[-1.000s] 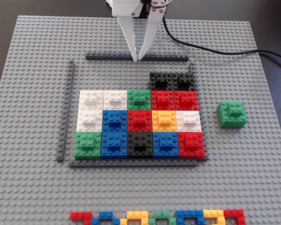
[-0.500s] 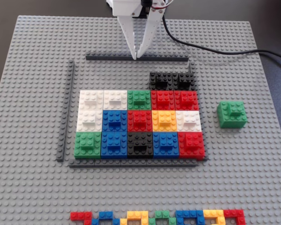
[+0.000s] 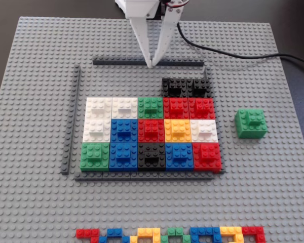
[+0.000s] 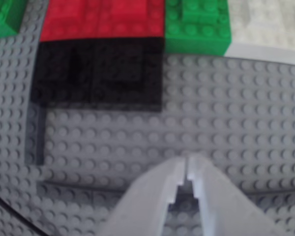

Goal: Grab the cube and place it into the grid

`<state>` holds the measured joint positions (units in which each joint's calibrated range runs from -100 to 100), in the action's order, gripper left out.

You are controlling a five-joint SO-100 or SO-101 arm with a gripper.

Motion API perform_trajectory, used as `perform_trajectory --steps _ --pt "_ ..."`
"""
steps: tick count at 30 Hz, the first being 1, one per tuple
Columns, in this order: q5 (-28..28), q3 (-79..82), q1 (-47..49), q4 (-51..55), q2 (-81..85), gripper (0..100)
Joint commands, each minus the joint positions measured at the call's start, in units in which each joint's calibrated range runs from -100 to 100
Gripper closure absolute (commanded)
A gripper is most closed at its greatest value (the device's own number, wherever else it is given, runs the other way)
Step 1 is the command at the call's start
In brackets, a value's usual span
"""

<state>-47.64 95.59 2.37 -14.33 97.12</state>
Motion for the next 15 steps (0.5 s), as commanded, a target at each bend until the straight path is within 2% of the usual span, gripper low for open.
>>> perform_trajectory --steps 1,7,15 --pt "-0.29 -8.18 0.91 0.70 -6.57 100" --pt "0.49 -27.49 1.72 5.88 -23.08 100" --pt "3.17 -46.70 4.96 11.99 -37.18 100"
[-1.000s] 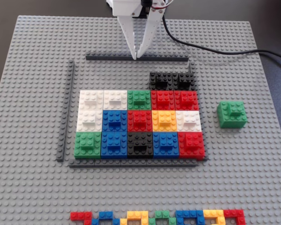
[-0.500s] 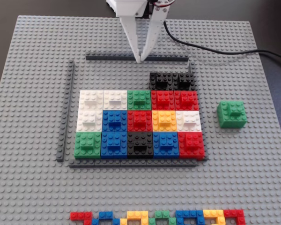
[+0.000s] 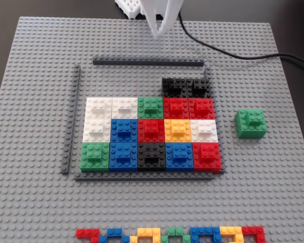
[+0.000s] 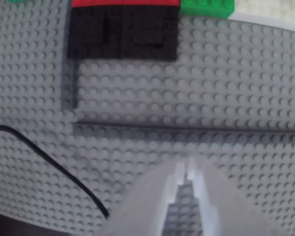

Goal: Grab the cube and place it into the grid

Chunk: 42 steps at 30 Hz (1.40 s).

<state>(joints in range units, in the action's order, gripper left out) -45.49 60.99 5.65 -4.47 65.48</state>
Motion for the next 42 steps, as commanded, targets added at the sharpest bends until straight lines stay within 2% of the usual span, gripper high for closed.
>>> perform_trajectory --steps 1,17,29,42 --pt "1.07 -13.91 2.42 2.66 -6.92 100" --pt "9.28 -49.52 12.51 7.55 -33.15 100" --pt "12.70 -81.97 16.93 9.89 -62.38 100" --pt "15.24 -103.17 18.77 10.23 -87.15 99"
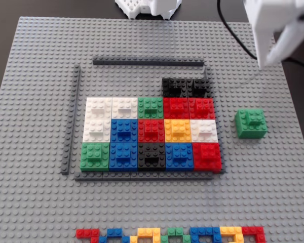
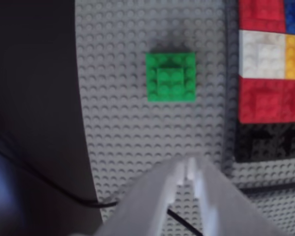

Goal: Grab the cube and place it into the grid

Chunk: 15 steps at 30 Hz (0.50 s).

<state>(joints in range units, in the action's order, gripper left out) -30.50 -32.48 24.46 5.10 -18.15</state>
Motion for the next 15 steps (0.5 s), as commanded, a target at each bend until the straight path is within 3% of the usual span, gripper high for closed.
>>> perform_trajectory --steps 1,10,13,15 --pt "0.29 -10.88 -0.12 0.76 -4.89 99" --pt "0.05 -16.95 -0.78 1.30 -13.32 97" --pt "-0.83 -15.78 -0.93 1.30 -14.27 89" --pt "-1.12 -15.14 -1.07 1.30 -15.04 95"
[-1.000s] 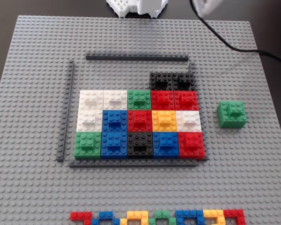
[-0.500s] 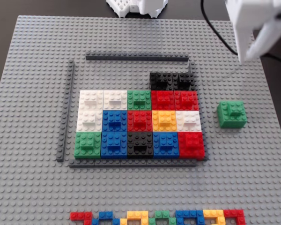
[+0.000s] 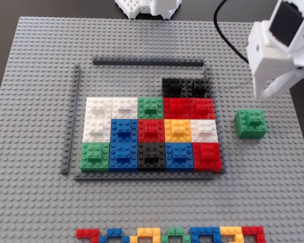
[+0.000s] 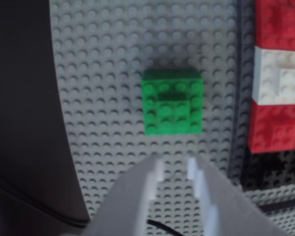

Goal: Grab the cube and place it into the grid

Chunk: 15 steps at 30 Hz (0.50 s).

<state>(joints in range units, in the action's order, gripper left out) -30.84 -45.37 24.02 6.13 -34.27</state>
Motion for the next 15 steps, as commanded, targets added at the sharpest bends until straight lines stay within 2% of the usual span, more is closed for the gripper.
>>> perform_trajectory --steps 1,9,15 --pt "-0.78 -2.25 -0.71 0.32 0.56 96" --pt "0.10 -3.80 -1.00 0.32 -1.50 85" --pt "0.49 -3.70 -0.78 0.03 -2.28 82"
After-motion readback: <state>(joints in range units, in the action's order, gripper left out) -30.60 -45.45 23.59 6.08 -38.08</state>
